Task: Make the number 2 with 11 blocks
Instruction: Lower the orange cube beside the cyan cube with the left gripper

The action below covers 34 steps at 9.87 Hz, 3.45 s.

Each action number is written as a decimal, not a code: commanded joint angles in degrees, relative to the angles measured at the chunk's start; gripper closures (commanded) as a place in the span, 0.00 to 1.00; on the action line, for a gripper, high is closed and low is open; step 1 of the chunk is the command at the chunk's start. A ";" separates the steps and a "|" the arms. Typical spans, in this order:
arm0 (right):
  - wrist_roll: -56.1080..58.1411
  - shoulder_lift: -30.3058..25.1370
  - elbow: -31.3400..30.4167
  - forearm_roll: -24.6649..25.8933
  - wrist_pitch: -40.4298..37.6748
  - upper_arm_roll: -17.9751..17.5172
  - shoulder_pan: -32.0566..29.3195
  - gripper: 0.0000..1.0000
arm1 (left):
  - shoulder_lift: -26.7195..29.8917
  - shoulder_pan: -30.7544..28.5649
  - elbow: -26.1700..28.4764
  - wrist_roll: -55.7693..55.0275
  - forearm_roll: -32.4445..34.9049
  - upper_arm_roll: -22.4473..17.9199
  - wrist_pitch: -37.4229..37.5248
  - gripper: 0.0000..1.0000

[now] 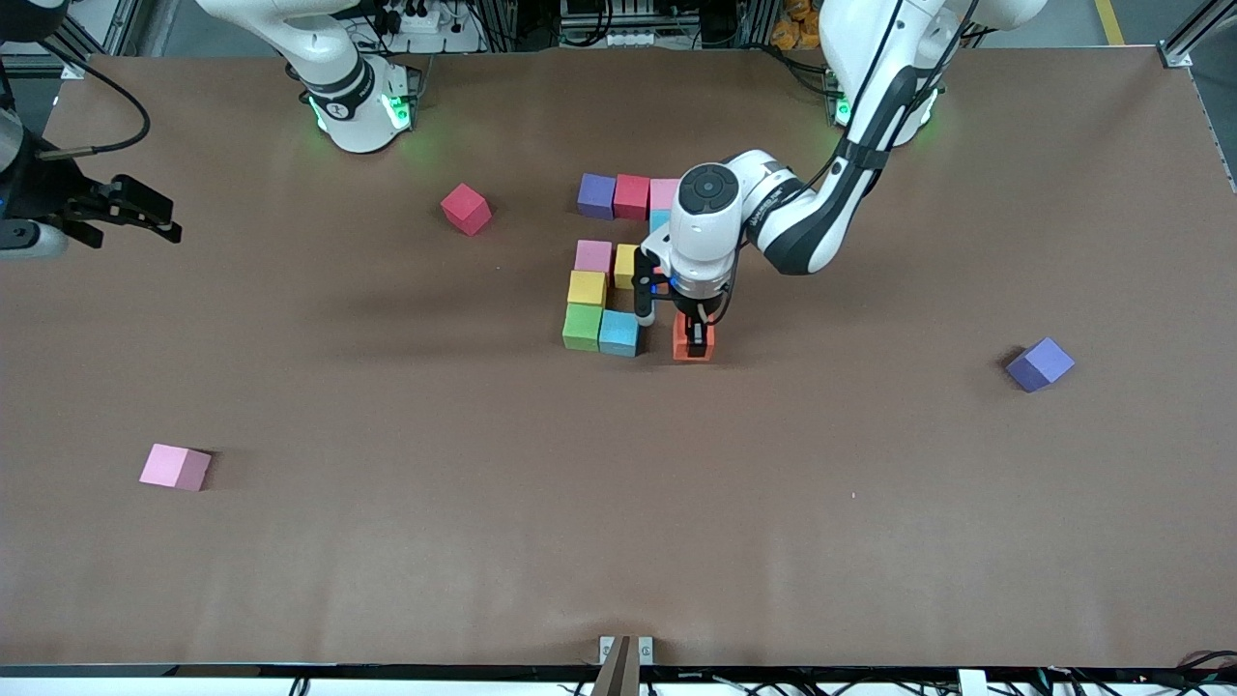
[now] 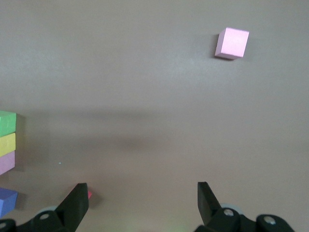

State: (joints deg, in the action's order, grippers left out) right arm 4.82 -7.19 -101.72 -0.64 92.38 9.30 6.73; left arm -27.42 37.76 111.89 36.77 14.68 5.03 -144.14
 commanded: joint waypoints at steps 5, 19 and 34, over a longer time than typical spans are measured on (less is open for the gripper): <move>-1.39 1.83 2.85 0.82 -0.80 -0.51 0.65 0.00 | -1.58 2.13 -2.47 0.32 0.53 -1.33 0.00 1.00; -3.94 1.12 2.58 1.17 -2.73 -8.86 -7.52 0.00 | -8.00 13.65 -8.71 0.41 -4.75 -9.95 1.23 1.00; -3.94 1.30 2.58 1.17 -2.82 -8.77 -7.52 0.00 | -10.55 15.06 -9.76 -0.03 -6.86 -10.04 2.29 0.00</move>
State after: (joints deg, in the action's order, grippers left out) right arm 1.70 -6.02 -99.56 -0.51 90.18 1.59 0.45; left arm -36.44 51.85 103.40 36.66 9.05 -4.03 -142.75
